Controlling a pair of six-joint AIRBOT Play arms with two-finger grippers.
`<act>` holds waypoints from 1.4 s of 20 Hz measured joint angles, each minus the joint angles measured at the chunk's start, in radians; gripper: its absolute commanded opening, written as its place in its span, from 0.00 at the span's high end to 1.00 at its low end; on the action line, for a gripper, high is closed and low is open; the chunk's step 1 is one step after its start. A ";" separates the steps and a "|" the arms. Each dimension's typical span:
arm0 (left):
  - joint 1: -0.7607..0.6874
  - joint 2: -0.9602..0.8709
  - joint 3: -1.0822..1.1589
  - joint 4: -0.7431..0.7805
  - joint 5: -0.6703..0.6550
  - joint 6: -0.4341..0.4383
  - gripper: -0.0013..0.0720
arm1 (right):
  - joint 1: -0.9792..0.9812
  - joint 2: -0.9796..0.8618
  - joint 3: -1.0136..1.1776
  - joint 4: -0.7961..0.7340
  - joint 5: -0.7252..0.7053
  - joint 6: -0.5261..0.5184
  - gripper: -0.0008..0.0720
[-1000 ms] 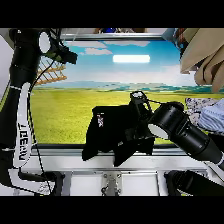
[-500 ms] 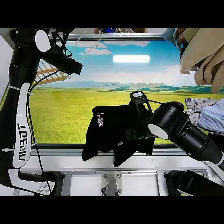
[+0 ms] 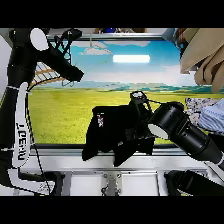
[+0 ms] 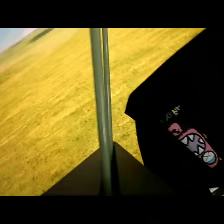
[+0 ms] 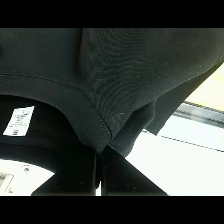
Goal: Fold the clothes and pants, and hang the long-sleeved shirts on hangers.
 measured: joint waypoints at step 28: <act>0.510 0.512 -0.930 -0.472 -0.019 1.159 0.96 | -0.004 0.001 0.001 0.005 0.002 0.000 0.96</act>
